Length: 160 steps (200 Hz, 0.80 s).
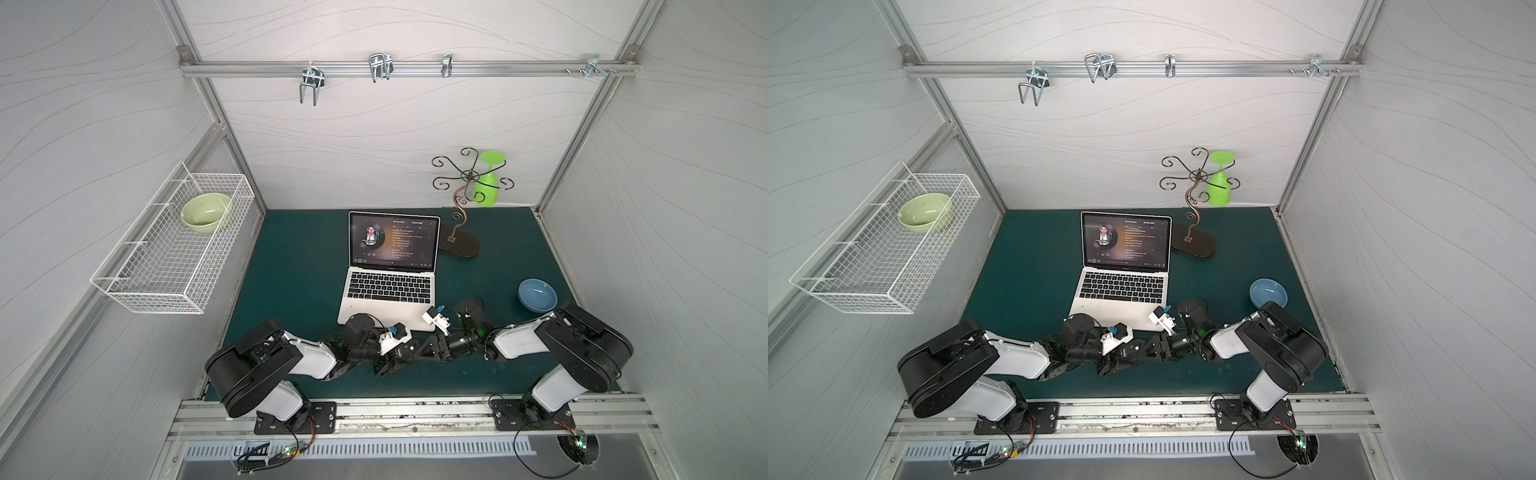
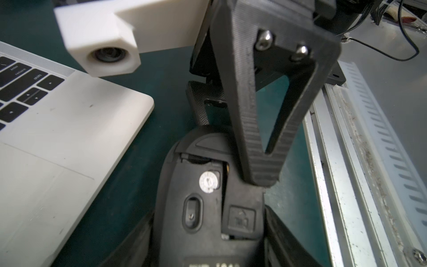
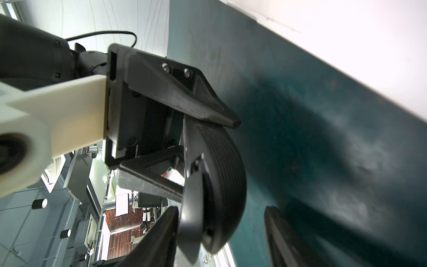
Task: Remove the wireless mouse receiver from the laptop
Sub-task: Close the lid on the mouse.
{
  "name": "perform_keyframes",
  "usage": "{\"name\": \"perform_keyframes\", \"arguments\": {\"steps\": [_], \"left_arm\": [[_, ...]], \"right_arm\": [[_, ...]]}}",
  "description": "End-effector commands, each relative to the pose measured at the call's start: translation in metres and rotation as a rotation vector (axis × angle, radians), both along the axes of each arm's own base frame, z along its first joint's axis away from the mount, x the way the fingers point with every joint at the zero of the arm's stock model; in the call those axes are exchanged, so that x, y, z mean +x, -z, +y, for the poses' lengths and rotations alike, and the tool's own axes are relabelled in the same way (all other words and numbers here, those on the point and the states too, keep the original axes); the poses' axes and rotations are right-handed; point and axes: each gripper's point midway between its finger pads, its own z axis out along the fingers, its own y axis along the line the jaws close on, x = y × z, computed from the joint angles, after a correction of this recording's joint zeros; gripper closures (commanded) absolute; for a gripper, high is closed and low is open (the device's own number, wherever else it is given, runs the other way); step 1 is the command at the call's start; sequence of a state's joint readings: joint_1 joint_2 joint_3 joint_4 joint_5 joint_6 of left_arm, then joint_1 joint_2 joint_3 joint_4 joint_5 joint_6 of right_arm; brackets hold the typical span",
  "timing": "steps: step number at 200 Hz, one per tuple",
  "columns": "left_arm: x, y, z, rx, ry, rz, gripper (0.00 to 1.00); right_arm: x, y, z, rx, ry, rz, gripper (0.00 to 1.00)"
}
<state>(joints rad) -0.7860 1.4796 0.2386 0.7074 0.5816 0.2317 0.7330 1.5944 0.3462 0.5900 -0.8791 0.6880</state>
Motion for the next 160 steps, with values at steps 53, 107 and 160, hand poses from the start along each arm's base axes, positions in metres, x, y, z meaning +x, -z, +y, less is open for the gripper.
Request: {"name": "perform_keyframes", "arguments": {"steps": [53,107,160], "left_arm": [[0.0,-0.024,-0.01,-0.081,0.044,-0.052,1.0],[0.0,-0.026,-0.009,-0.084,0.043,-0.063,1.0],[0.002,-0.035,-0.009,-0.111,0.032,-0.082,1.0]], "right_arm": [[-0.007,0.003,0.004,-0.013,-0.045,0.031,0.41],[-0.014,0.016,0.006,-0.083,-0.07,0.046,0.52],[-0.01,0.021,0.005,-0.128,-0.052,0.038,0.51]]}}
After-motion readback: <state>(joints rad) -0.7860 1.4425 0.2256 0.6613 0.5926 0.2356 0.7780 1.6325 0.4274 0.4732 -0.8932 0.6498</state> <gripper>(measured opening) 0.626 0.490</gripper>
